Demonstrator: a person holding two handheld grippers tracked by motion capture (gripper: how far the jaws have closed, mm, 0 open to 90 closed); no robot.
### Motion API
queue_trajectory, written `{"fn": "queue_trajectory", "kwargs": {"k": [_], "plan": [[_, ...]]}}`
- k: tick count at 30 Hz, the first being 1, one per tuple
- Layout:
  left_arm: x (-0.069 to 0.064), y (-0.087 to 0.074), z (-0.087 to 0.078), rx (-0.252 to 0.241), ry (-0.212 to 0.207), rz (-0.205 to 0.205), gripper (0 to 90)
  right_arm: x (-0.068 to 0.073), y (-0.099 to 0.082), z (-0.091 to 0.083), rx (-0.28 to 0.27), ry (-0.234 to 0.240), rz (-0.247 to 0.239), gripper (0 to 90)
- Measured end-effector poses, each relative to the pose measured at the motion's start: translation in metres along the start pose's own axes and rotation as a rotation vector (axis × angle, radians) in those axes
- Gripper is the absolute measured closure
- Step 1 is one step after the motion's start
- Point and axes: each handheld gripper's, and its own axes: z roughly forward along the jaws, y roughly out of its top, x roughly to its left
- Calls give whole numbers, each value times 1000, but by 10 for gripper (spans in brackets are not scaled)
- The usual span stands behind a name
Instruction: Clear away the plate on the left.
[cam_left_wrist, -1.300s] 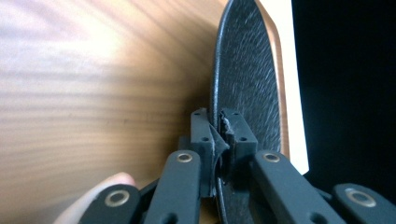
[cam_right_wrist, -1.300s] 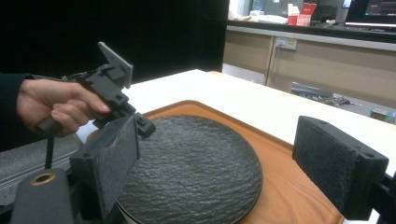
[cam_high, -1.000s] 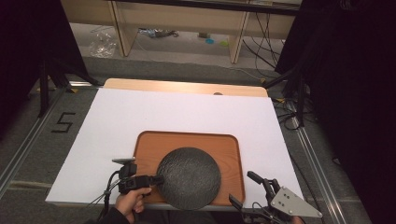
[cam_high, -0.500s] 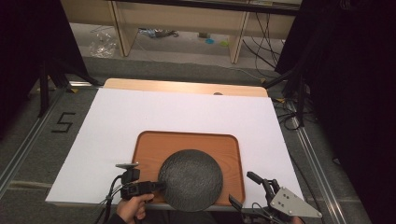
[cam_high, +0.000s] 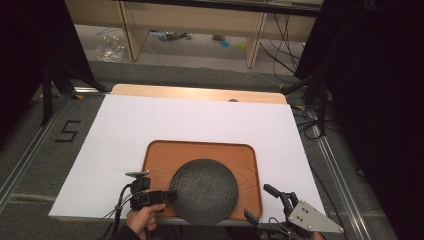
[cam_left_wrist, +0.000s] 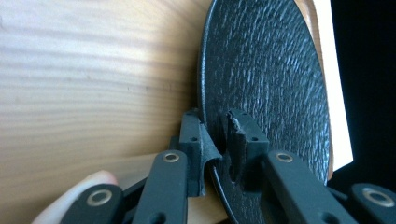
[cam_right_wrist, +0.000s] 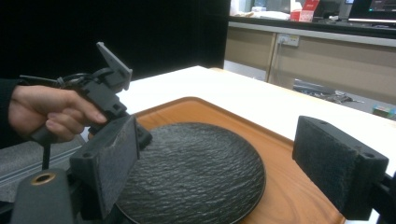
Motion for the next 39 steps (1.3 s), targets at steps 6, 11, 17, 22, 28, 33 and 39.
{"fn": "queue_trajectory", "kwargs": {"k": [6, 11, 17, 22, 28, 33, 39], "plan": [[-1, 2, 0, 5, 11, 16, 750, 0, 0, 0, -5, 0, -3, 157], [-3, 3, -2, -11, 39, 52, 755, -1, 0, 1, -27, -7, -15, 157], [-2, 7, -1, -9, 34, 54, 761, 0, 0, 1, -12, 0, -8, 157], [-2, 9, -5, -18, 21, 51, 671, 0, 0, 1, -19, -3, -5, 157], [-3, 11, -16, -39, 45, 100, 554, -2, 0, 0, -21, -10, -18, 157], [-9, 12, -28, -71, 81, 154, 518, -1, 0, 0, -22, -16, -19, 157], [-13, 17, -39, -130, 87, 236, 460, -1, 0, -1, -6, -22, -2, 157]]}}
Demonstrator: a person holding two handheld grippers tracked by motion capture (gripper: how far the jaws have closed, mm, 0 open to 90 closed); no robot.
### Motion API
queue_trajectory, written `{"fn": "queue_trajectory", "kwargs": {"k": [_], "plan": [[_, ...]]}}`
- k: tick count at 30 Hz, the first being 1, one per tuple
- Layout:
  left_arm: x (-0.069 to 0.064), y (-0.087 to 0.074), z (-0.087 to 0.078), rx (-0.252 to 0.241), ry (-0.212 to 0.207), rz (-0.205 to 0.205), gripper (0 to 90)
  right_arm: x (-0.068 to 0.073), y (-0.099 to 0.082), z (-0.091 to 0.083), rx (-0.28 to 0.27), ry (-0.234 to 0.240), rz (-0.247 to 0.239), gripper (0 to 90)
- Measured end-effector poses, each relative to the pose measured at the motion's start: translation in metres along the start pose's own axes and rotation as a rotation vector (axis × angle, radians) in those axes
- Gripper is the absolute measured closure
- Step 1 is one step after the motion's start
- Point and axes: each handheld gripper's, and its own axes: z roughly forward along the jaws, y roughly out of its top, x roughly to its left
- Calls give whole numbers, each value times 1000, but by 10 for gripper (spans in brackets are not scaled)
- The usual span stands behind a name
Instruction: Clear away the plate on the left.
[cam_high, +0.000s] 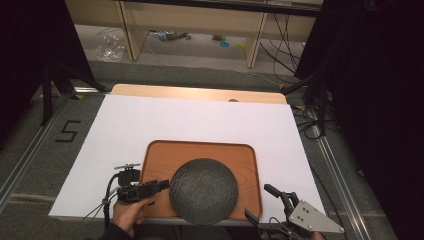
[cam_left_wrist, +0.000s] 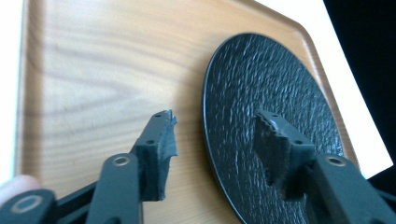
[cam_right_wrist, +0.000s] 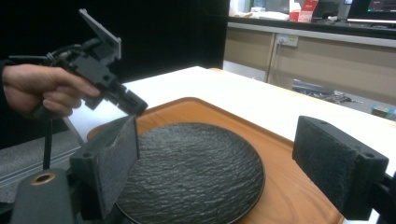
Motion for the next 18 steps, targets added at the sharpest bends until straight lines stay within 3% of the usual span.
{"fn": "queue_trajectory", "kwargs": {"k": [3, 4, 5, 7, 9, 10, 12, 13, 15, 16, 18], "plan": [[-1, 3, -5, -35, -22, 46, 441, -1, 1, 1, -18, 13, 0, 157], [-2, 4, -6, -39, -24, 81, 433, 0, 1, 0, -7, 6, 3, 157], [-3, 5, -7, -45, -19, 101, 415, -1, 0, 2, -28, 3, -14, 157], [-7, 8, -10, -59, -1, 157, 387, -1, 0, 0, 1, 5, -6, 157], [-11, 9, -13, -80, 23, 226, 364, -1, 1, 1, -28, 4, -14, 157], [-12, 9, -14, -86, 23, 244, 351, 0, 0, 1, -20, 13, 8, 157], [-17, 10, -18, -97, 36, 306, 330, -1, 0, 0, -3, 3, -6, 157], [-18, 9, -19, -101, 35, 321, 319, 0, 0, 1, -18, 12, 10, 157], [-20, 9, -22, -125, 34, 352, 307, -1, 0, 2, -32, 7, -14, 157], [-20, 9, -23, -131, 9, 342, 298, -1, 1, 0, -2, -2, -18, 157], [-21, 9, -24, -139, 13, 360, 292, 0, 0, 0, 0, 1, -3, 157]]}}
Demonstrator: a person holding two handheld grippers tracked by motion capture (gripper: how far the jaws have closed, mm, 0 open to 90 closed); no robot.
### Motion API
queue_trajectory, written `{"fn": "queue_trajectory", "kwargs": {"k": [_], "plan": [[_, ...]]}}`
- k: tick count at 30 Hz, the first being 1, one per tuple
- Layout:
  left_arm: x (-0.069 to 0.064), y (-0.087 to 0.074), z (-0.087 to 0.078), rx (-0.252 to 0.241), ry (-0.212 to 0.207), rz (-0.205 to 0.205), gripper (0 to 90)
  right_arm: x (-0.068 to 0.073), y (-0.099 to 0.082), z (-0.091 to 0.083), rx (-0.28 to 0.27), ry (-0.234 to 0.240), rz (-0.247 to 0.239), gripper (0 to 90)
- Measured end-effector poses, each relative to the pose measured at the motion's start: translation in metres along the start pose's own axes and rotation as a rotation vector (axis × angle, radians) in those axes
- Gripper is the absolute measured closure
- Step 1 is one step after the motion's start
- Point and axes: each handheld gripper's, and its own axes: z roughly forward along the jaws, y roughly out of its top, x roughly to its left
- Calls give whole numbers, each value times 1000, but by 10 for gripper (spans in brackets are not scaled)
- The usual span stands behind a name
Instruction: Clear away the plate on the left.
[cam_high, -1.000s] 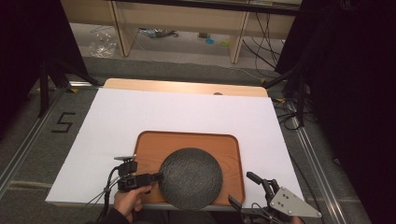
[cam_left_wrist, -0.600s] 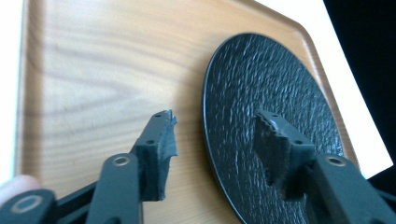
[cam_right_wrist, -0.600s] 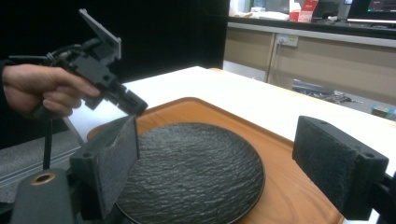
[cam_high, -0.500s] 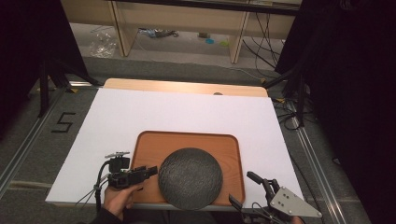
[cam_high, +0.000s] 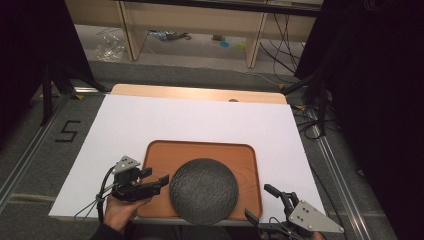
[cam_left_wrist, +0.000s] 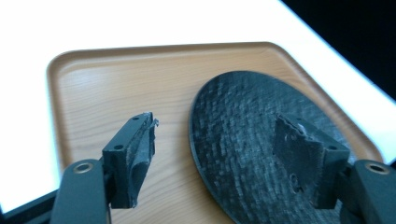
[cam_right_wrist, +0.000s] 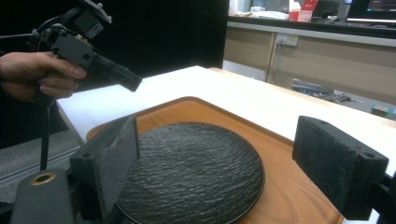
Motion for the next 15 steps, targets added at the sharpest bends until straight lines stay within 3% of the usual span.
{"fn": "queue_trajectory", "kwargs": {"k": [2, 3, 4, 7, 11, 14, 15], "plan": [[0, 0, -1, -6, 3, 14, 288, 1, 0, 1, -20, 14, 13, 157], [0, 0, -2, -12, -4, 12, 285, -1, 0, 2, -30, 7, -8, 157], [-1, 0, -3, -18, 4, 13, 285, 1, 0, 0, 1, 0, 4, 157], [-3, 1, -6, -32, 8, 64, 284, 1, 0, 1, -14, 13, 15, 157], [-6, 1, -12, -61, -6, 72, 276, 0, 0, 0, 3, -1, 8, 157], [-4, 1, -17, -90, -32, 91, 269, 0, 0, 2, -24, 15, 6, 157], [-4, 1, -18, -97, -39, 93, 260, 0, 0, 0, -5, 1, -3, 157]]}}
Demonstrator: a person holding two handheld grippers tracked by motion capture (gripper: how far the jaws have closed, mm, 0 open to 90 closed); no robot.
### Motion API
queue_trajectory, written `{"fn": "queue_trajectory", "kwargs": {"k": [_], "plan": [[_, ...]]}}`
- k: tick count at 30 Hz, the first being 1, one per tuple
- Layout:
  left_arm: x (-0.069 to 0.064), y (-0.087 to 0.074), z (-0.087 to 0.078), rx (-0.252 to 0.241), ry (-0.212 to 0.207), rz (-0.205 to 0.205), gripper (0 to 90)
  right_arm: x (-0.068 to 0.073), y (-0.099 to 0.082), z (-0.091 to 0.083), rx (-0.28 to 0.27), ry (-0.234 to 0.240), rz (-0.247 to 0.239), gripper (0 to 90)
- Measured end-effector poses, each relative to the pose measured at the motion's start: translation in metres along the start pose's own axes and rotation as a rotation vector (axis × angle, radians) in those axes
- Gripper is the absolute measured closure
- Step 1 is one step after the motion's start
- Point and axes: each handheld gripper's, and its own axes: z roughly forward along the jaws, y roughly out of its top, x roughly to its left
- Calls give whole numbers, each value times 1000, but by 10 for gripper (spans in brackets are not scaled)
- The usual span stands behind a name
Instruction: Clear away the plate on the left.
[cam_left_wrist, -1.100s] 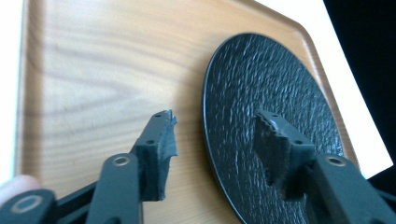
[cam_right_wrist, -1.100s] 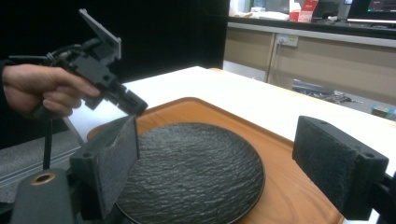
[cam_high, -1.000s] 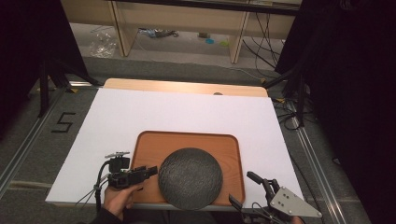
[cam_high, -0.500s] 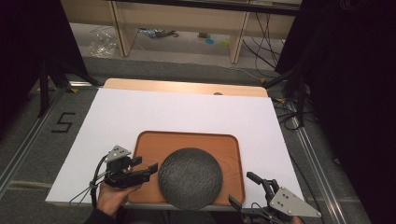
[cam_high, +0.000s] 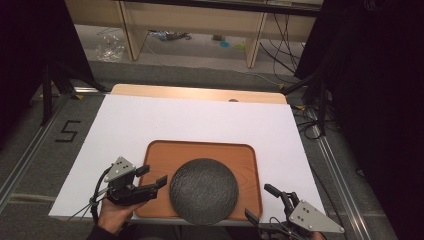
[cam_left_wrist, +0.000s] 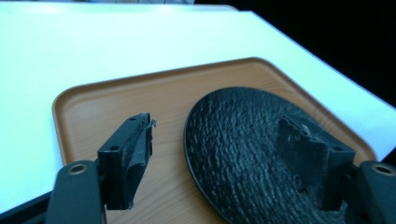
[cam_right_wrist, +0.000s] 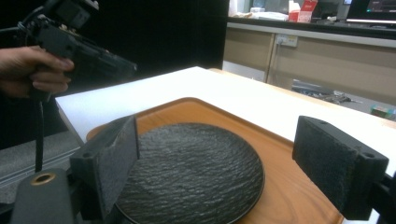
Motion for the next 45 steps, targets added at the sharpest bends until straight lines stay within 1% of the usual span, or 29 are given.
{"fn": "queue_trajectory", "kwargs": {"k": [1, 4, 5, 7, 8, 9, 10, 12, 14, 15, 16, 17, 19, 20, 22, 23, 24, 25, 26, 27, 30, 31, 34, 35, 40, 41, 42, 43, 45], "plan": [[0, 0, -1, -5, -12, 5, 251, 1, 0, -1, 7, 0, 10, 157], [0, 0, -7, -16, -20, 18, 236, 0, 0, 2, -19, 14, 11, 157], [0, 0, -8, -22, -32, 23, 235, 1, 0, -1, 7, 2, 8, 157], [-1, 0, -11, -30, -46, 33, 229, 0, 0, 0, 5, 0, 3, 157], [-1, -1, -12, -33, -53, 39, 225, 1, 0, 0, -2, -7, 10, 157], [-1, -1, -13, -35, -58, 45, 223, 1, 0, 1, -19, 6, 9, 157], [-2, -1, -15, -37, -61, 46, 221, 0, 0, 2, -32, 2, -7, 157], [-2, -1, -17, -44, -70, 44, 217, 0, 0, 0, 9, 4, 0, 157], [-3, -2, -20, -54, -72, 57, 215, 1, 0, -1, 1, -6, 9, 157], [-4, -2, -21, -53, -66, 63, 215, 1, 1, 0, 7, 15, 13, 157], [-4, -2, -23, -58, -70, 74, 214, 1, 0, 1, -17, 12, 19, 157], [-5, -2, -24, -68, -82, 78, 214, 1, 0, 0, 6, -1, 8, 157], [-5, -2, -27, -73, -76, 89, 213, 1, 0, 0, 0, -7, 10, 156], [-5, -2, -28, -78, -76, 97, 212, 0, 1, 0, 9, 16, 7, 157], [-5, -3, -31, -85, -73, 97, 212, 1, 0, 0, 6, 11, 12, 157], [-5, -3, -32, -86, -79, 100, 212, 1, 0, 0, -2, -5, 8, 157], [-6, -3, -33, -91, -79, 94, 212, 0, 0, -1, 20, 7, 0, 157], [-6, -4, -35, -96, -81, 112, 212, 0, 0, 0, 16, 9, 0, 157], [-7, -4, -35, -96, -76, 112, 211, 1, 1, 0, 10, 16, 13, 157], [-7, -4, -36, -96, -77, 122, 210, 1, 1, 0, 8, 15, 12, 157], [-8, -5, -39, -102, -79, 124, 209, 0, 0, 0, 7, 6, -1, 156], [-8, -6, -40, -104, -79, 135, 208, 0, 0, 0, 7, 18, 3, 156], [-9, -8, -42, -105, -80, 127, 207, 1, 1, -1, 16, 16, 9, 157], [-9, -9, -43, -105, -83, 122, 207, 1, 0, 1, 3, 18, 9, 156], [-11, -12, -47, -105, -86, 126, 201, 0, 0, 0, 7, 16, 5, 156], [-12, -13, -49, -107, -85, 123, 201, 0, 0, 0, 2, 0, -1, 156], [-12, -13, -50, -107, -86, 128, 201, 1, 0, 0, -4, -8, 11, 156], [-13, -14, -52, -112, -83, 123, 200, 1, 0, 0, -2, -8, 10, 156], [-14, -15, -54, -115, -78, 134, 200, 0, 0, 1, -14, -15, -7, 157]]}}
